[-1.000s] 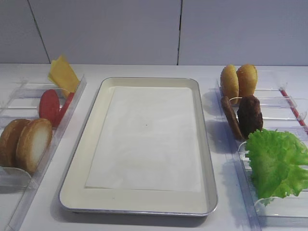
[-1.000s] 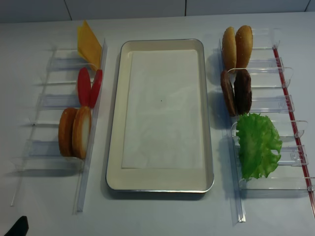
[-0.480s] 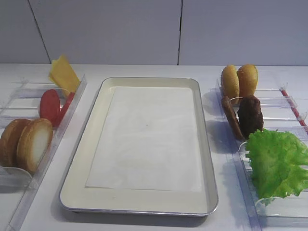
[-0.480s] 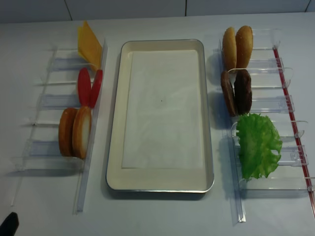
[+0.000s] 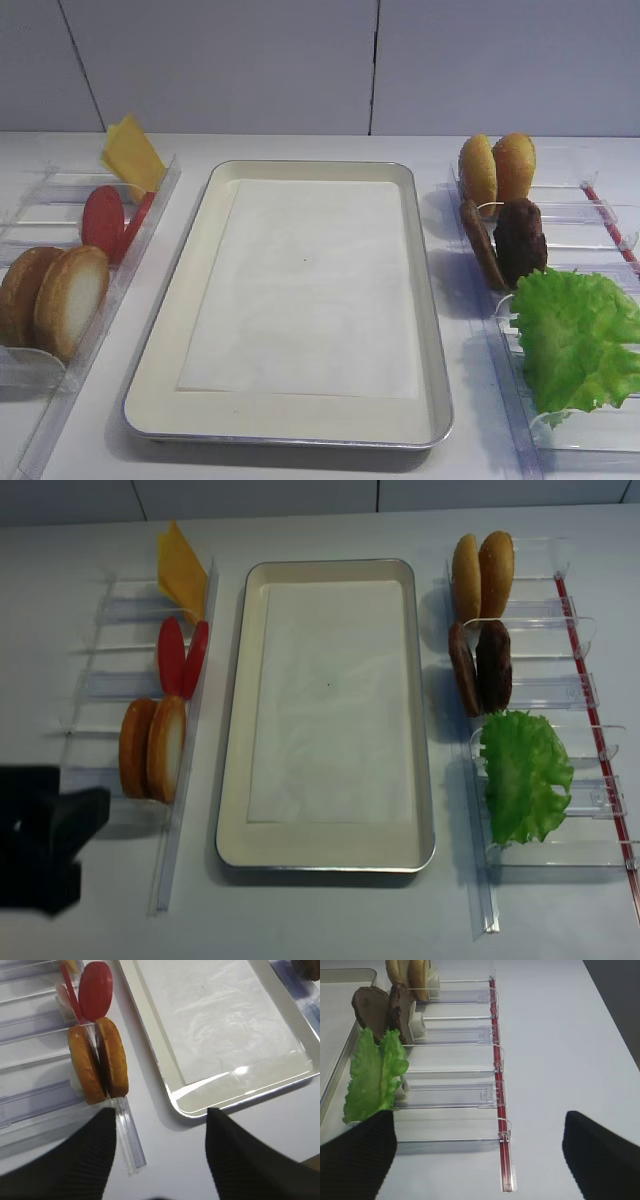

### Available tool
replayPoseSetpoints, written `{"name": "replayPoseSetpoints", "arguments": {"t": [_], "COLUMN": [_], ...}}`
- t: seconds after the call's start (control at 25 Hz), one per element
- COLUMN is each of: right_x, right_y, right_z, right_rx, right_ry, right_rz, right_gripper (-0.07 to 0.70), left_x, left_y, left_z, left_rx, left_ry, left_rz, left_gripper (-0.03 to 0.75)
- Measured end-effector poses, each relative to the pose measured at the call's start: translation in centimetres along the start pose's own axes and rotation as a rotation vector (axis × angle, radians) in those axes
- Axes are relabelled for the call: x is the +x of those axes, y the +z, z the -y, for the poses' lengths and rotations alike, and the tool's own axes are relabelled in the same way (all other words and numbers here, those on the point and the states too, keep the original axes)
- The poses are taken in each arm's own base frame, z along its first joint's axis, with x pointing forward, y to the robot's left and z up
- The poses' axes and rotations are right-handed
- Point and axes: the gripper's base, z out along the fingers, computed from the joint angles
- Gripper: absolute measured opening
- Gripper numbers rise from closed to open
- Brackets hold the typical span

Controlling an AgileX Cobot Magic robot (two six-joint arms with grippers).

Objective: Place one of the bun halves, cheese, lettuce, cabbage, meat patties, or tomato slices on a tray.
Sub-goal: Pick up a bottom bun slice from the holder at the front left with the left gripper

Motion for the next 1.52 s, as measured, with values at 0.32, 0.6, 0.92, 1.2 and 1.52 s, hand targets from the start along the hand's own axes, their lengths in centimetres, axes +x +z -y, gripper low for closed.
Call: {"name": "replayPoseSetpoints", "arguments": {"t": [0.32, 0.6, 0.92, 1.2, 1.52], "right_x": [0.0, 0.0, 0.0, 0.0, 0.0], "right_y": [0.0, 0.0, 0.0, 0.0, 0.0], "right_z": [0.0, 0.0, 0.0, 0.0, 0.0], "right_rx": [0.000, 0.000, 0.000, 0.000, 0.000], "right_ry": [0.000, 0.000, -0.002, -0.002, -0.002], "right_rz": [0.000, 0.000, 0.000, 0.000, 0.000], "right_gripper": [0.694, 0.694, 0.694, 0.694, 0.694], "left_x": [-4.8, -5.9, -6.2, -6.2, -6.1], "left_y": [4.4, 9.7, 12.2, 13.1, 14.6], "left_z": [-1.3, -2.8, -3.6, -3.8, -2.5], "left_rx": [0.040, 0.034, 0.002, 0.003, 0.010], "left_ry": [-0.072, -0.163, -0.156, -0.162, -0.079], "left_rz": [-0.111, -0.266, -0.290, -0.315, -0.355], "left_gripper": [0.391, 0.391, 0.391, 0.391, 0.391]}}
